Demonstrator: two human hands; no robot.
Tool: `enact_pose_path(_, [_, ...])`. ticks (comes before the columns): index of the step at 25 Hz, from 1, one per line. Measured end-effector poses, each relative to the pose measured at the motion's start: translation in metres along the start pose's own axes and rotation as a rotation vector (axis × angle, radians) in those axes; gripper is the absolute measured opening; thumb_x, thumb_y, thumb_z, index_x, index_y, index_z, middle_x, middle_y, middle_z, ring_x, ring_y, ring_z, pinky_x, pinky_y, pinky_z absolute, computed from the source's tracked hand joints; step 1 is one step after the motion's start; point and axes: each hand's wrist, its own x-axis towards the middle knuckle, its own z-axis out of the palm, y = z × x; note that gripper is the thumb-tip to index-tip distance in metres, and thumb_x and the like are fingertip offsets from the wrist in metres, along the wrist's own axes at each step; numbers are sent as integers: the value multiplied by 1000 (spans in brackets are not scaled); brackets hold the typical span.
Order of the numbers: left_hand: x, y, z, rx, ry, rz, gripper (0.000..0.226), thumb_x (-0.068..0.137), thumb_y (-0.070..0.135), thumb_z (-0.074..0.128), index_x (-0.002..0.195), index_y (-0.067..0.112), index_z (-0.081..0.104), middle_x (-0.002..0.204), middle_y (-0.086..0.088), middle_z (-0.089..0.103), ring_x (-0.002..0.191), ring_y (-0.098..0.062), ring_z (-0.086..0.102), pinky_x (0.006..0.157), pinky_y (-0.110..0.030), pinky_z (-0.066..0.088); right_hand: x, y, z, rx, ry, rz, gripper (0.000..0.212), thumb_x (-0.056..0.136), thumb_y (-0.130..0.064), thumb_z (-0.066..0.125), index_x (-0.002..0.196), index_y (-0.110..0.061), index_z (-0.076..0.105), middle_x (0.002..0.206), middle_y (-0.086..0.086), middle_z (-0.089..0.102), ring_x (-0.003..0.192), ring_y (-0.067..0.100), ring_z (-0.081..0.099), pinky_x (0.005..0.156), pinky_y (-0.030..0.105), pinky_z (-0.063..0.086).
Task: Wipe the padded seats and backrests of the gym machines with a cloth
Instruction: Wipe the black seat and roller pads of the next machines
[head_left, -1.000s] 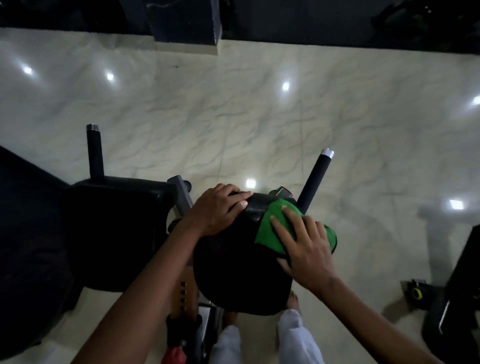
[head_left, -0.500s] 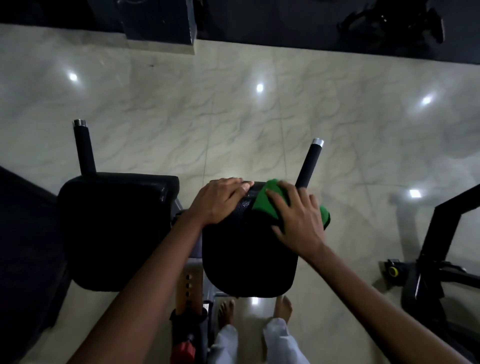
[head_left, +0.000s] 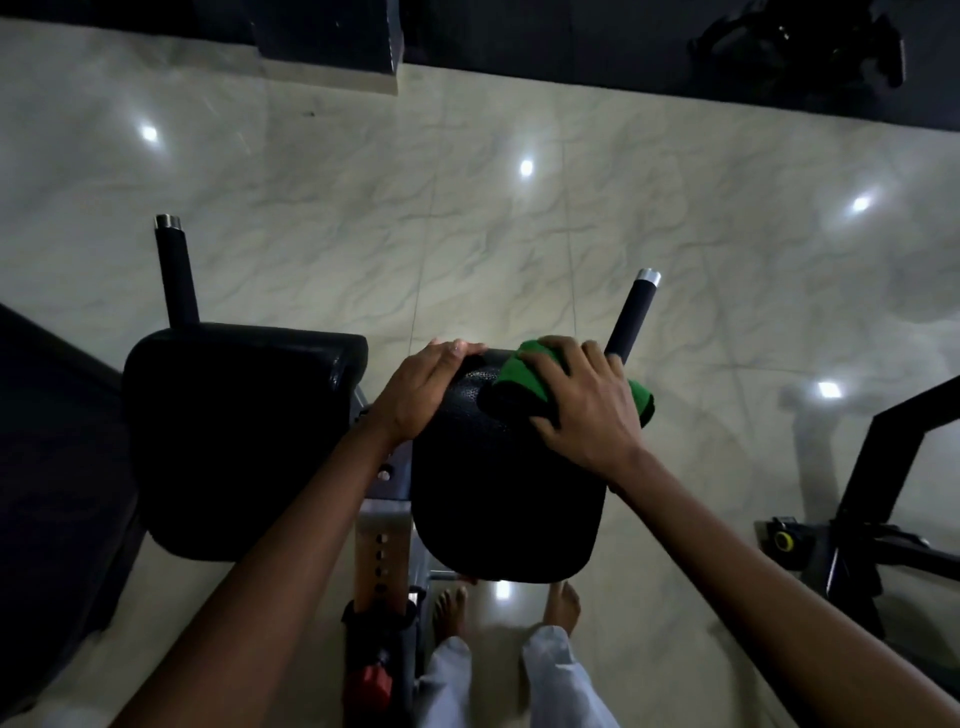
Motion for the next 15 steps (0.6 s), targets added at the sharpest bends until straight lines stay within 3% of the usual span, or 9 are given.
enact_pose_path(2, [-1, 3, -1, -17, -6, -1, 55, 95, 47, 26, 118, 17, 65, 121, 10, 61, 117, 9, 49, 117, -41, 22, -18, -9, 8, -134, -8, -140, 74, 60, -41, 67, 128, -19, 49, 132, 13, 47, 100, 33, 48, 80, 41, 40])
enact_pose_path(4, [-2, 6, -2, -21, -34, 35, 52, 96, 37, 25, 116, 11, 66, 117, 12, 60, 108, 18, 49, 117, -42, 20, -48, -13, 19, -211, 12, -382, 67, 68, -42, 53, 130, -20, 44, 140, 13, 39, 103, 35, 45, 83, 42, 36])
enact_pose_path(7, [-1, 7, -4, -37, -58, 22, 56, 95, 40, 23, 116, 10, 66, 119, 10, 60, 114, 8, 50, 117, -33, 21, -62, -10, 22, -191, -29, -630, 50, 74, -34, 46, 124, -24, 48, 138, 8, 44, 100, 32, 48, 82, 41, 33])
enact_pose_path(9, [0, 7, -7, -73, -59, -41, 62, 93, 52, 23, 118, 16, 66, 123, 8, 62, 120, 1, 50, 112, -20, 26, -34, -10, 10, -161, -39, -490, 60, 67, -35, 57, 125, -24, 48, 134, 8, 49, 99, 30, 48, 79, 39, 36])
enact_pose_path(12, [2, 5, -10, -179, -91, -103, 63, 91, 58, 24, 118, 20, 67, 119, 5, 66, 116, -1, 56, 106, -20, 35, 7, -22, -2, -6, -33, -48, 70, 63, -36, 69, 128, -22, 50, 131, 10, 50, 99, 32, 51, 79, 41, 41])
enact_pose_path(13, [2, 5, -10, -178, -91, -100, 62, 92, 57, 24, 118, 19, 67, 119, 4, 66, 115, -2, 57, 106, -21, 36, 7, -27, 2, -42, -31, -46, 72, 62, -38, 70, 129, -22, 49, 132, 11, 49, 100, 33, 50, 80, 42, 41])
enact_pose_path(15, [3, 4, -8, -122, -77, -60, 62, 93, 52, 23, 116, 16, 68, 122, 2, 65, 117, -3, 55, 105, -17, 34, -16, -34, 16, -160, -13, -227, 77, 60, -42, 70, 131, -21, 46, 138, 13, 45, 104, 35, 45, 83, 44, 41])
